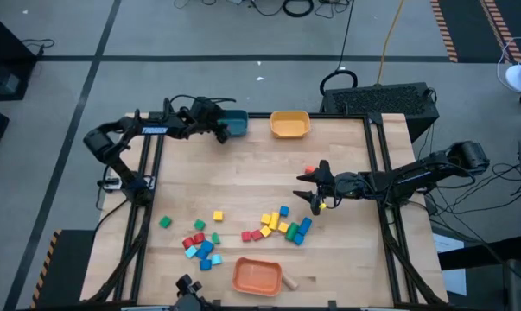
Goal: Sort blocks by size
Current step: Put the yellow square block into the blue bin
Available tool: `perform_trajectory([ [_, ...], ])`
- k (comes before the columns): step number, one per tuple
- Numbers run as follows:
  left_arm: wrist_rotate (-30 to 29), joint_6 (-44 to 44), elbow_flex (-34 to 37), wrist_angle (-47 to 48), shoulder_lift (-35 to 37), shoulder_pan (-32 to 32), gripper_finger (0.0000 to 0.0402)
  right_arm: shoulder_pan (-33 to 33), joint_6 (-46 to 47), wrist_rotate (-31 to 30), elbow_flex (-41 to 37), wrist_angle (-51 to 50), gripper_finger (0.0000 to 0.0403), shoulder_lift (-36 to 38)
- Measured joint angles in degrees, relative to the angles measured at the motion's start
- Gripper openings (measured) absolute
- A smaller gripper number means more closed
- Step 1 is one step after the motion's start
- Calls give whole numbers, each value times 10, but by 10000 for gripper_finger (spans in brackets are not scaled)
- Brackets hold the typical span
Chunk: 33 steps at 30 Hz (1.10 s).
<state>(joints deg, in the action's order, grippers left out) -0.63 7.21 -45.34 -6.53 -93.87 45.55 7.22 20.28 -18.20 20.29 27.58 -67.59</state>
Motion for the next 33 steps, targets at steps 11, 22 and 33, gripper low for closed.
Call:
perform_trajectory([
  [11,21,51,0,129,104,-70,240,0,-11,0,0,-23,253,0],
  [22,55,36,0,335,203,-235,240,0,-17,0,0,-25,253,0],
  [33,53,-44,7,397,207,-387,240,0,-13,2,0,-22,253,0],
])
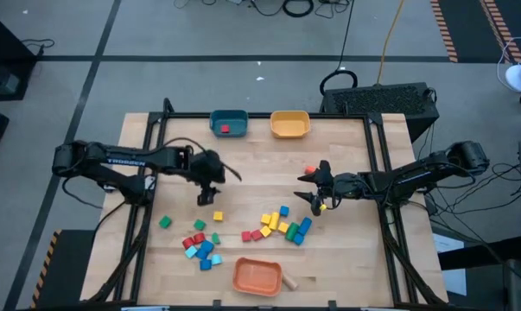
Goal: Sort blocks by size
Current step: Put the yellow square block into the blue bin
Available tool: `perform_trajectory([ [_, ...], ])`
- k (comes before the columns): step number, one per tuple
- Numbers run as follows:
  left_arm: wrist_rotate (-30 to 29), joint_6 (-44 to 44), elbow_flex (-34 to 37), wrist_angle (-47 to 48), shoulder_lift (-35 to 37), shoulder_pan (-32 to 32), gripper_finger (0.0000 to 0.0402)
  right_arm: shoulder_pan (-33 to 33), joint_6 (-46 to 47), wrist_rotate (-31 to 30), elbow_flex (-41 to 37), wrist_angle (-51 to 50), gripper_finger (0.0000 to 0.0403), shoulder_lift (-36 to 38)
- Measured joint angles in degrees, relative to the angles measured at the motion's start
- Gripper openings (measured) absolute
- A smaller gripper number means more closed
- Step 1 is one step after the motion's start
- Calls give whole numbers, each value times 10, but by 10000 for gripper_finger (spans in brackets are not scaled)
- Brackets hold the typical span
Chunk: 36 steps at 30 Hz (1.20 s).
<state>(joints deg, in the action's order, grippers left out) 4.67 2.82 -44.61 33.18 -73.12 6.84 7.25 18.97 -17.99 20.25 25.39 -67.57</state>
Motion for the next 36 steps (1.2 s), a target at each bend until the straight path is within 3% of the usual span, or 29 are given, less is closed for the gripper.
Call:
perform_trajectory([
  [20,-43,-172,76,-130,0,-184,240,4,18,1,0,0,254,0],
  [36,-100,-206,125,-205,-31,-257,240,27,32,-17,0,1,254,0],
])
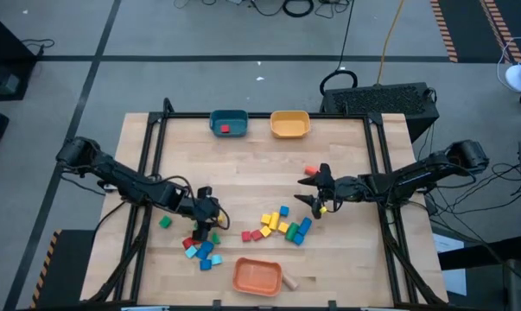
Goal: Sort blocks by size
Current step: Put the yellow square block into the blue bin
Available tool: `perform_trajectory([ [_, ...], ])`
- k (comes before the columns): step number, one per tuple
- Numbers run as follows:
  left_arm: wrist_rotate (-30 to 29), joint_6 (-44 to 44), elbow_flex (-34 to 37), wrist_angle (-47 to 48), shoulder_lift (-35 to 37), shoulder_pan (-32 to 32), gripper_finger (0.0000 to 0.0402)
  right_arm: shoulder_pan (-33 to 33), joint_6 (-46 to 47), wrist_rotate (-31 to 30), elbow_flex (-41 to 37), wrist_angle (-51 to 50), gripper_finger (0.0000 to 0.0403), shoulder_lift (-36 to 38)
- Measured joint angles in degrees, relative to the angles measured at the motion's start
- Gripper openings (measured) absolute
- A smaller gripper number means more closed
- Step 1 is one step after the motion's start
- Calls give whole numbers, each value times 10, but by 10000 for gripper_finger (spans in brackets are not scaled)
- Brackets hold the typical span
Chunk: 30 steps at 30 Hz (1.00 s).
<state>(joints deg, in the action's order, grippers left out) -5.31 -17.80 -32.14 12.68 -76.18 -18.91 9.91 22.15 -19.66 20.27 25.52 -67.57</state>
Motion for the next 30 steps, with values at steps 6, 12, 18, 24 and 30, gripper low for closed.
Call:
perform_trajectory([
  [6,-61,1,0,-2,-16,0,240,0,0,0,0,0,254,0],
  [12,-51,0,0,-2,-36,0,240,0,0,0,0,1,254,0],
  [18,-50,0,0,-2,-66,0,240,0,0,0,0,1,254,0],
  [24,-55,-14,-2,-7,-81,0,215,0,0,0,0,1,254,0],
  [30,-64,-9,-1,-33,-80,1,152,0,-1,0,0,1,254,0],
])
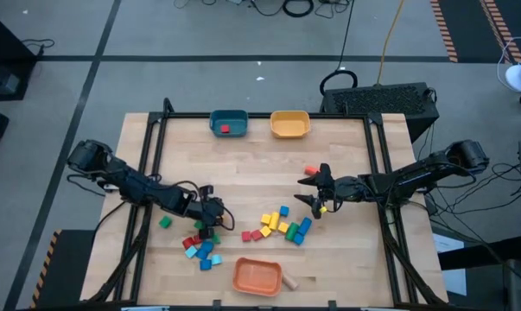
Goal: Sort blocks by size
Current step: Put the yellow square block into the blue bin
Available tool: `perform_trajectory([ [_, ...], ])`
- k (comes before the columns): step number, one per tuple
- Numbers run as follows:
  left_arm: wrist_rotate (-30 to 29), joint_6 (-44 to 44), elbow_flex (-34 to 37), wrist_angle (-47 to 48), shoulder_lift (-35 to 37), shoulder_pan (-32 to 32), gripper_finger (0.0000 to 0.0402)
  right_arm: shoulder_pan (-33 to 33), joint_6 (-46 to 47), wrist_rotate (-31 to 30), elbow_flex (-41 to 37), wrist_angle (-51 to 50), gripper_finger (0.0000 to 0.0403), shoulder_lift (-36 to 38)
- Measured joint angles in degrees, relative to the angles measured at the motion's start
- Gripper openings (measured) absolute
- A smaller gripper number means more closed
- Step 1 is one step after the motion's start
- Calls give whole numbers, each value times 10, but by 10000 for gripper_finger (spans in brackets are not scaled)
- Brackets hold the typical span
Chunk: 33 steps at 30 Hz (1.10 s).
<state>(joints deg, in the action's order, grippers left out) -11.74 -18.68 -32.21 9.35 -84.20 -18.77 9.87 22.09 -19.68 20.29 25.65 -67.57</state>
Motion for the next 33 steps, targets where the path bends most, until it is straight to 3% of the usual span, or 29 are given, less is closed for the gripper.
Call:
perform_trajectory([
  [9,-9,23,0,-12,0,42,139,0,3,0,0,0,254,0],
  [19,-10,108,-20,-39,1,178,139,0,-5,0,0,4,254,-9],
  [33,10,240,-110,-27,1,352,139,-2,25,5,0,98,254,-162],
])
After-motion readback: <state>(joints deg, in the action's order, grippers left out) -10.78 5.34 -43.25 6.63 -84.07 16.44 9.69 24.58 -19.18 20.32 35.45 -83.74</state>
